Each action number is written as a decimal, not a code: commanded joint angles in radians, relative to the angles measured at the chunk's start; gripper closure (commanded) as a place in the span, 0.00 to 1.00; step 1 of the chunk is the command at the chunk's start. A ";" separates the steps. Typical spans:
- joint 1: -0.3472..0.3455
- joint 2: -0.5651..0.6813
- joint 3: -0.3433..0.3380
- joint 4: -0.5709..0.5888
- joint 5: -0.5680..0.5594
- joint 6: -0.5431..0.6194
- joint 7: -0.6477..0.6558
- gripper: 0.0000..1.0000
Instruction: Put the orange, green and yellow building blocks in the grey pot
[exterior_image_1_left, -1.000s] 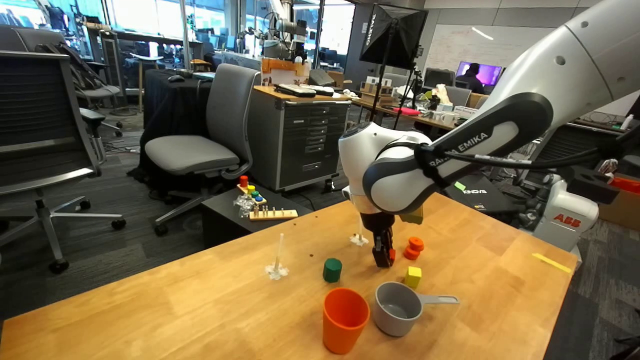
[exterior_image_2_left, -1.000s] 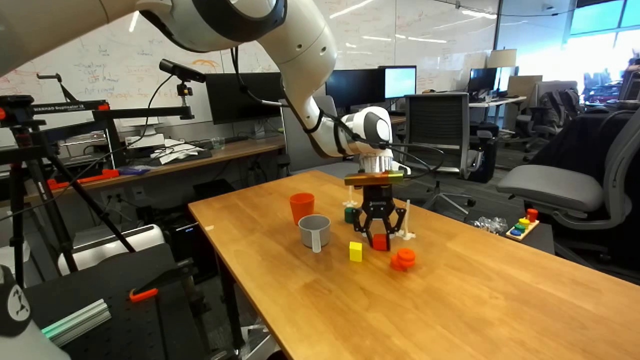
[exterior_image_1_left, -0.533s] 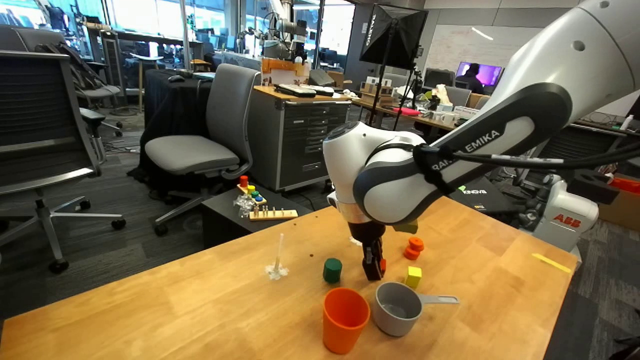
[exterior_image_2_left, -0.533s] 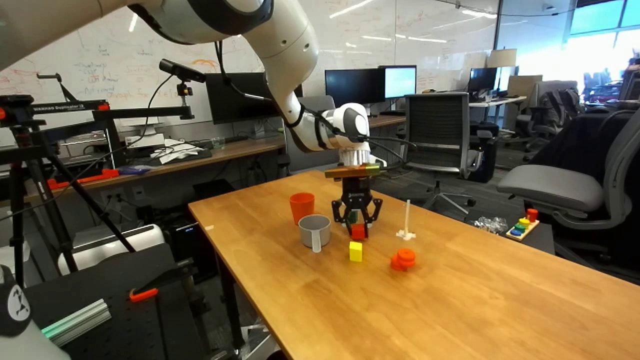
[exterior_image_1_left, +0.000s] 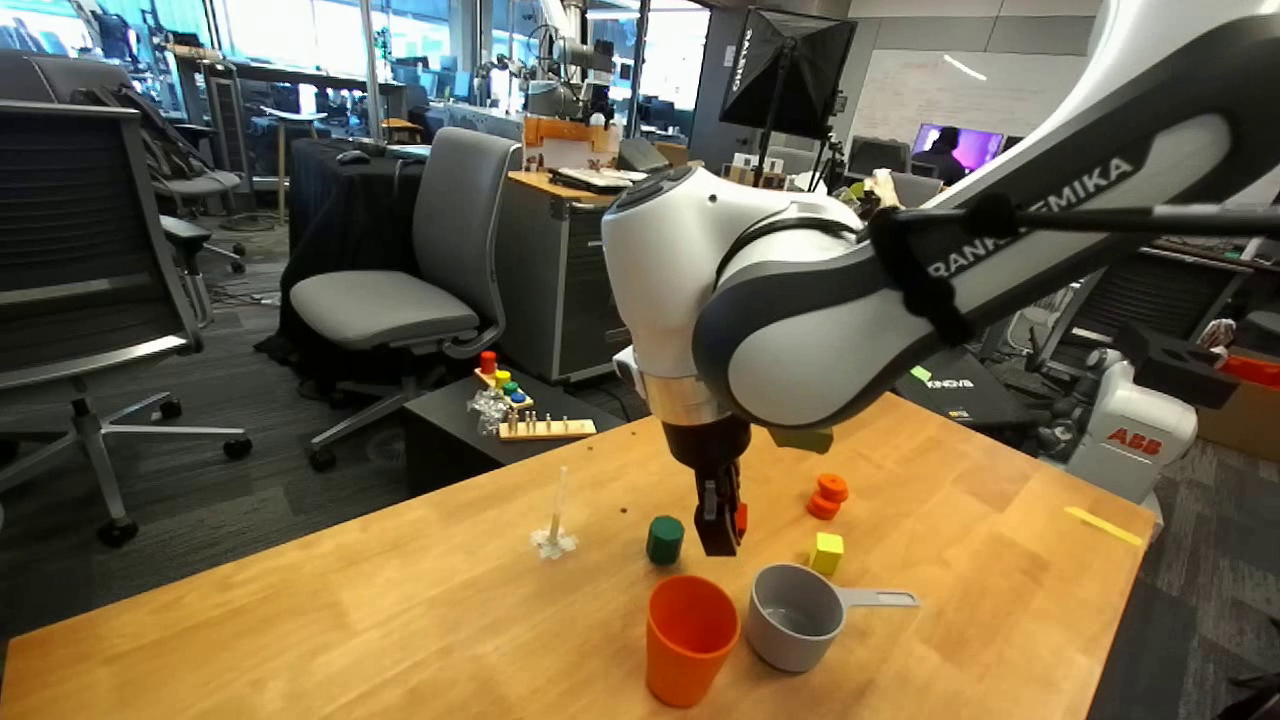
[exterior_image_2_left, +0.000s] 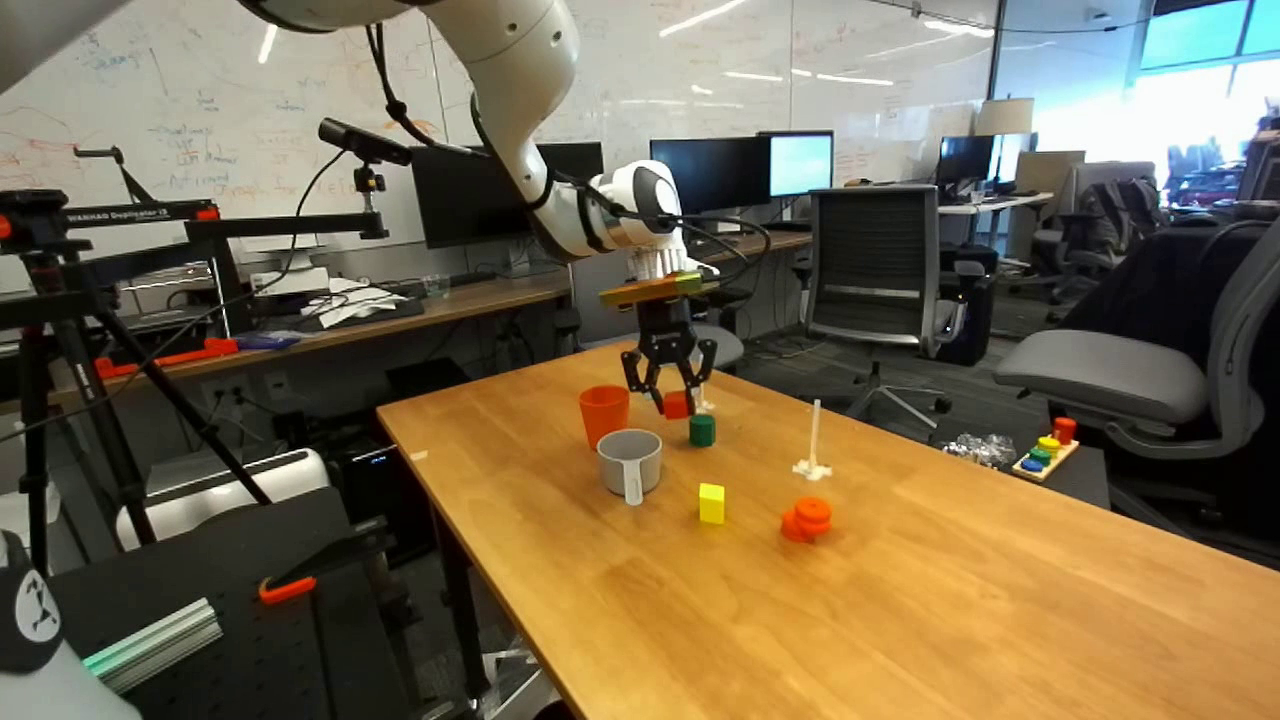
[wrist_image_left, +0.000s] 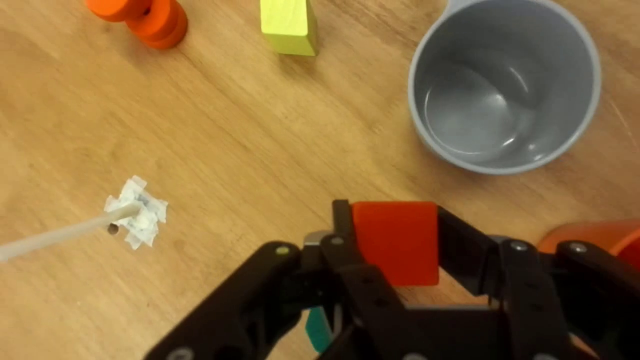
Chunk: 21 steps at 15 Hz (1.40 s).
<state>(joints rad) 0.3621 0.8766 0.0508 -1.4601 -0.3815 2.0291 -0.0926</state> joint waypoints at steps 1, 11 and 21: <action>0.012 -0.109 0.014 -0.121 -0.011 0.008 0.050 0.84; -0.008 -0.196 0.053 -0.346 0.025 0.057 0.144 0.84; -0.068 -0.231 0.020 -0.398 -0.004 0.052 0.138 0.00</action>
<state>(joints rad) 0.3107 0.6783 0.0837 -1.8297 -0.3706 2.0724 0.0501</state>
